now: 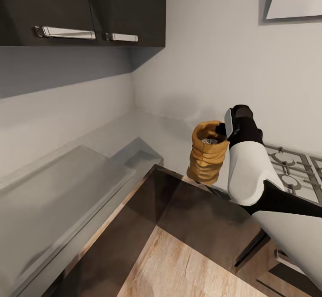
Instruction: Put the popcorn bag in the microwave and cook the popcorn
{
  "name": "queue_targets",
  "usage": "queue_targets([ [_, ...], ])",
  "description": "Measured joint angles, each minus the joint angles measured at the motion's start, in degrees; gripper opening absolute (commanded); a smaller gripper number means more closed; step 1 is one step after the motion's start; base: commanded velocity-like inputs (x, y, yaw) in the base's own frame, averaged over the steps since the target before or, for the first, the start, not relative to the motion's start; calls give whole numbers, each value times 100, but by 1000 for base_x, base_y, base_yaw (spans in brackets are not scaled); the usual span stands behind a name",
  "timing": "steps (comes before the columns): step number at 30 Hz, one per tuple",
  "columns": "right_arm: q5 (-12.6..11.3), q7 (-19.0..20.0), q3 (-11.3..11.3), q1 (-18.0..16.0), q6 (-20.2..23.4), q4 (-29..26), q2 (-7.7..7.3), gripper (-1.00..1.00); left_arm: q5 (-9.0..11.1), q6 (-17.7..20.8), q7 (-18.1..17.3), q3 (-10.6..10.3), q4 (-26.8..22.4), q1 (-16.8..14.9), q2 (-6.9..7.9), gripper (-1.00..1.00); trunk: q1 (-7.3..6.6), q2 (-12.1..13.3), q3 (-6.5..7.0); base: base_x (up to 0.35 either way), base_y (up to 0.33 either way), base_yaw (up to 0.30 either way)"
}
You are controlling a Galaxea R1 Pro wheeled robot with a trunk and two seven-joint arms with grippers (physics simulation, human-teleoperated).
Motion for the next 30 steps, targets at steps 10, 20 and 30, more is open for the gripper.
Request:
queue_targets([
  [10, -177, -1647, -13, 2, -679, 64, 0, 100, 0, 0, 0, 9, 0, 0, 0, 100, 0, 0, 0, 0, 0, 0],
  [20, -512, -1678, -31, 1, -698, 76, 0, 100, 0, 0, 0, 9, 0, 0, 0, 100, 0, 0, 0, 0, 0, 10],
  [30, -755, -1690, -36, 0, -699, 88, 0, 100, 1, -1, 0, 9, 0, 0, 0, 100, 0, 0, 0, 0, 0, 197],
])
